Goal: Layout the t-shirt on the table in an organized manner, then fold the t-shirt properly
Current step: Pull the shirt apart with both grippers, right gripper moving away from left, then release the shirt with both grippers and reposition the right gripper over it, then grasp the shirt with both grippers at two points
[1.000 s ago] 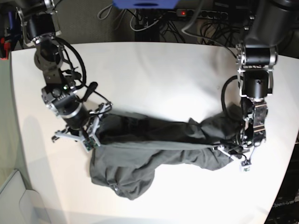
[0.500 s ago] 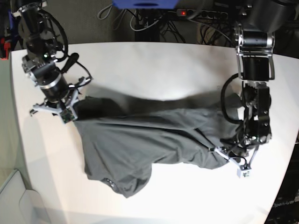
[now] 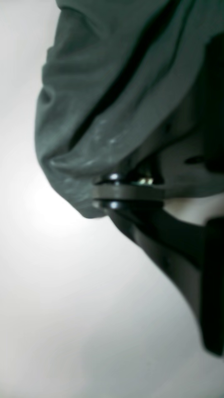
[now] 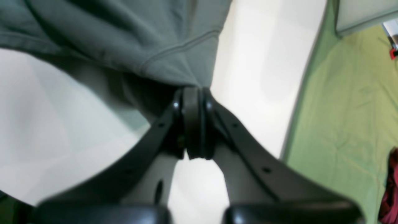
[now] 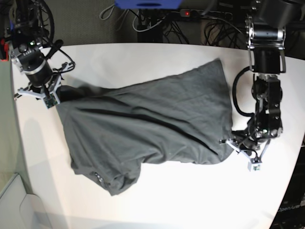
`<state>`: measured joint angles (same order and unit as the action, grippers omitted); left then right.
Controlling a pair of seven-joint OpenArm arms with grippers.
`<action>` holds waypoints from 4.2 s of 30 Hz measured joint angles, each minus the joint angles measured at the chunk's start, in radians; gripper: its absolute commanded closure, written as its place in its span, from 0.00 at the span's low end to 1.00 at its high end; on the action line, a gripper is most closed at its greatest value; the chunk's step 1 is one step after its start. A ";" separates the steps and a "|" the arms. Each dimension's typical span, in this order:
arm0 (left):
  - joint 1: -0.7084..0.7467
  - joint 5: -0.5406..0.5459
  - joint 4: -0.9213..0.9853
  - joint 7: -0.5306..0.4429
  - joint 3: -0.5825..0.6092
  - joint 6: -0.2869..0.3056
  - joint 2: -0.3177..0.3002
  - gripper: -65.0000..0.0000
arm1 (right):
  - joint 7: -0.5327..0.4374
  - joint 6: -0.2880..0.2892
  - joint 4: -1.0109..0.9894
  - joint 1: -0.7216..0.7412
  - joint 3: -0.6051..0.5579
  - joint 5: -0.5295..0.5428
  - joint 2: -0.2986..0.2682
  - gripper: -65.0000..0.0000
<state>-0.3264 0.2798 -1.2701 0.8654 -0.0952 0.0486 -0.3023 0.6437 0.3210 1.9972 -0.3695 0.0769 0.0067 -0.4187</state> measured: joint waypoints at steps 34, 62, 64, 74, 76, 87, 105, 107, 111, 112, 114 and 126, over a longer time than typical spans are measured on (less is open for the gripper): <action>0.082 -0.006 0.008 -0.010 -0.133 -0.001 -0.049 0.51 | 0.008 -0.002 -0.060 0.161 -0.267 -0.246 0.512 0.96; -0.018 -0.007 0.208 -0.118 -0.126 -0.007 0.050 0.51 | -0.061 -0.003 -0.533 0.277 -0.417 -0.231 0.527 1.00; -0.018 -0.006 0.208 -0.118 -0.126 -0.007 0.055 0.51 | -0.071 -0.003 -0.528 0.262 -0.415 -0.227 0.521 1.00; -0.018 -0.006 0.208 -0.116 -0.128 -0.002 0.086 0.51 | -0.198 -0.011 -0.501 0.161 -0.417 -0.208 0.457 1.00; -0.018 -0.006 0.207 -0.119 -0.132 -0.008 0.083 0.51 | -0.197 -0.011 -0.490 0.150 -0.417 -0.208 0.454 1.00; -0.031 0.154 0.132 -0.106 -0.125 -0.005 0.086 0.52 | 0.011 -0.004 -0.216 0.101 -0.411 -0.254 0.411 1.00; 0.019 0.260 0.106 -0.065 0.166 -0.021 0.139 1.00 | 0.232 -0.003 -0.200 0.468 -0.411 -0.251 0.336 1.00; 0.006 0.264 0.175 -0.134 0.207 -0.018 0.147 1.00 | 0.222 -0.002 -0.230 0.526 -0.411 -0.247 0.339 1.00; -0.012 0.300 0.308 -0.269 0.245 0.013 0.142 1.00 | 0.222 -0.003 -0.263 0.569 -0.412 -0.242 0.339 1.00; -0.019 0.305 0.334 -0.289 0.245 0.019 0.143 1.00 | 0.224 -0.002 -0.275 0.576 -0.414 -0.241 0.339 1.00; -0.029 0.313 0.359 -0.307 0.245 0.026 0.142 1.00 | 0.224 -0.002 -0.315 0.611 -0.417 -0.235 0.339 1.00; 0.013 0.358 0.351 -0.308 0.240 0.060 -0.055 1.00 | 0.014 0.008 -0.846 0.884 -0.352 -0.234 0.386 1.00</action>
<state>-0.3138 0.6380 -0.9195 0.5571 0.1448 0.1085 -0.3576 0.6575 0.3294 1.1511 0.5144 -0.2752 -0.2276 -0.0330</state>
